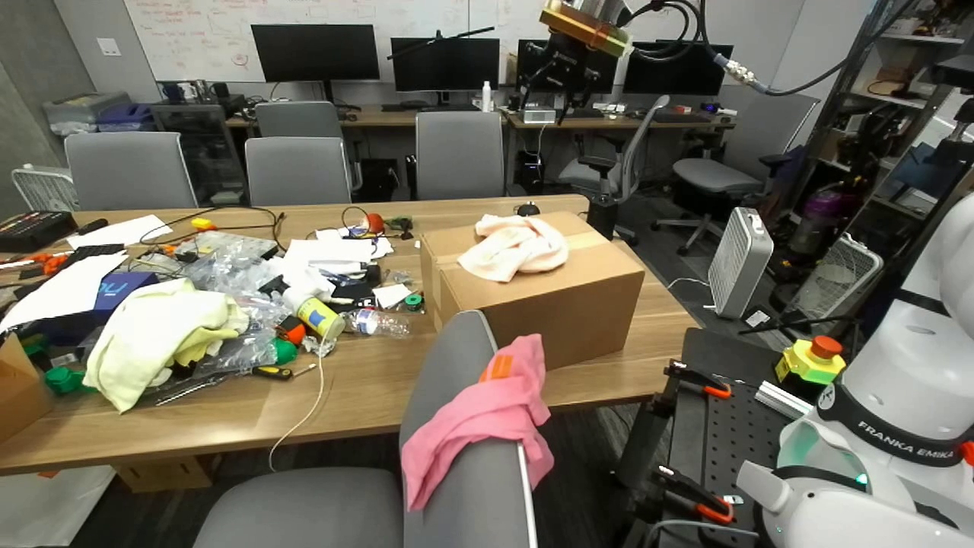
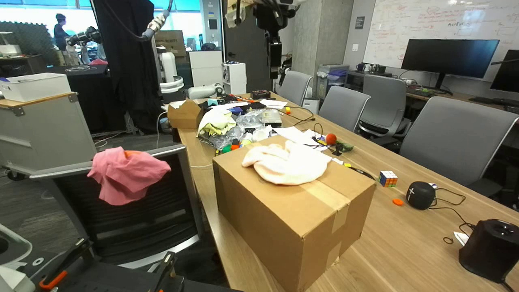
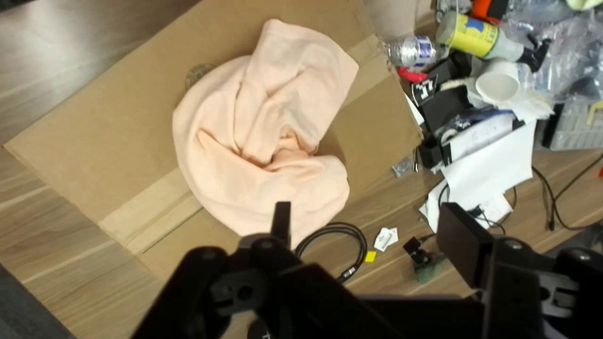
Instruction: Remove the t-shirts from the backrest of the grey chair and place them on the brown box
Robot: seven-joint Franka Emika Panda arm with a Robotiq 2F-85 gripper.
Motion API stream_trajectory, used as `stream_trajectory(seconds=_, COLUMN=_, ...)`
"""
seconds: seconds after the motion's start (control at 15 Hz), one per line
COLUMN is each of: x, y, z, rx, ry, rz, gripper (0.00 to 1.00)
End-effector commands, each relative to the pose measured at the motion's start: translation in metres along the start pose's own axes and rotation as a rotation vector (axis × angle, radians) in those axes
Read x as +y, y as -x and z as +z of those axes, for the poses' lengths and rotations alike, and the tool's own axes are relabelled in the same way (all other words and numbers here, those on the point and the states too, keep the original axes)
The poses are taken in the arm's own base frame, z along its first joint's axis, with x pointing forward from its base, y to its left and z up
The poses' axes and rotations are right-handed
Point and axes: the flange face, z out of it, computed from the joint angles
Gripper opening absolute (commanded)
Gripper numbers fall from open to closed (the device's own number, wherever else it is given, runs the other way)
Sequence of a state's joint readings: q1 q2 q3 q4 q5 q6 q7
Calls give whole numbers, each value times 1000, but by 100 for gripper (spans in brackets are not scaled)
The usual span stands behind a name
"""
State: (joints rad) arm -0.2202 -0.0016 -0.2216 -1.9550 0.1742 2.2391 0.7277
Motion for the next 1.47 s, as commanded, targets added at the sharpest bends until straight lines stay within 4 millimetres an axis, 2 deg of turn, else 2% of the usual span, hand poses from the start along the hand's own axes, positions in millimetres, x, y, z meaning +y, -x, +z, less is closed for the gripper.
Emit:
stream_trajectory(seconds=0.0, x=-6, y=45, z=9, rx=-129, ry=17, rz=-155, gripper=100)
stream_trajectory(seconds=0.53, x=-27, y=191, z=57, rx=-404, ry=229, rz=-523, gripper=100)
stream_trajectory(seconds=0.73, x=-24, y=237, z=72, rx=-498, ry=318, rz=-652, gripper=100)
stream_trajectory(seconds=1.13, x=-9, y=311, z=102, rx=-665, ry=487, rz=-901, gripper=100)
stream_trajectory(seconds=1.4, x=-5, y=350, z=119, rx=-731, ry=602, rz=-1071, gripper=100)
